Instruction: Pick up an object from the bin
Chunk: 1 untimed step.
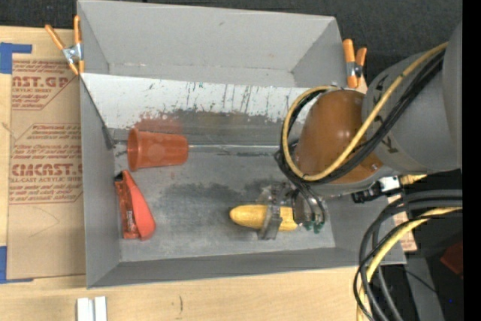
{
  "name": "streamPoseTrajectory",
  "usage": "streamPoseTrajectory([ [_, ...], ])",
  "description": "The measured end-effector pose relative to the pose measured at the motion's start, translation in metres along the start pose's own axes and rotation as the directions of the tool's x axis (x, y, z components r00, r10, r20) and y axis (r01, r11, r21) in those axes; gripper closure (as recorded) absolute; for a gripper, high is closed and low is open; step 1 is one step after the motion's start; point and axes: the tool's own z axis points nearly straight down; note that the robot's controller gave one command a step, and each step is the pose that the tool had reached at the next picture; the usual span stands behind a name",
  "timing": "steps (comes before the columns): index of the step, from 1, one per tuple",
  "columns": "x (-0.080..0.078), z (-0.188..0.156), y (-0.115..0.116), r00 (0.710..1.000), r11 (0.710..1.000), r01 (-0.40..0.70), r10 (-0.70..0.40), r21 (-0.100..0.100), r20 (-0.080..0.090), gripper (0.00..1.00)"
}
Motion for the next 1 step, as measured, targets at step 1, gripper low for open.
streamPoseTrajectory([
  [1,0.0012,-0.0206,0.0,1.0,1.0,0.0,0.0,0.0,-0.003,1.0],
])
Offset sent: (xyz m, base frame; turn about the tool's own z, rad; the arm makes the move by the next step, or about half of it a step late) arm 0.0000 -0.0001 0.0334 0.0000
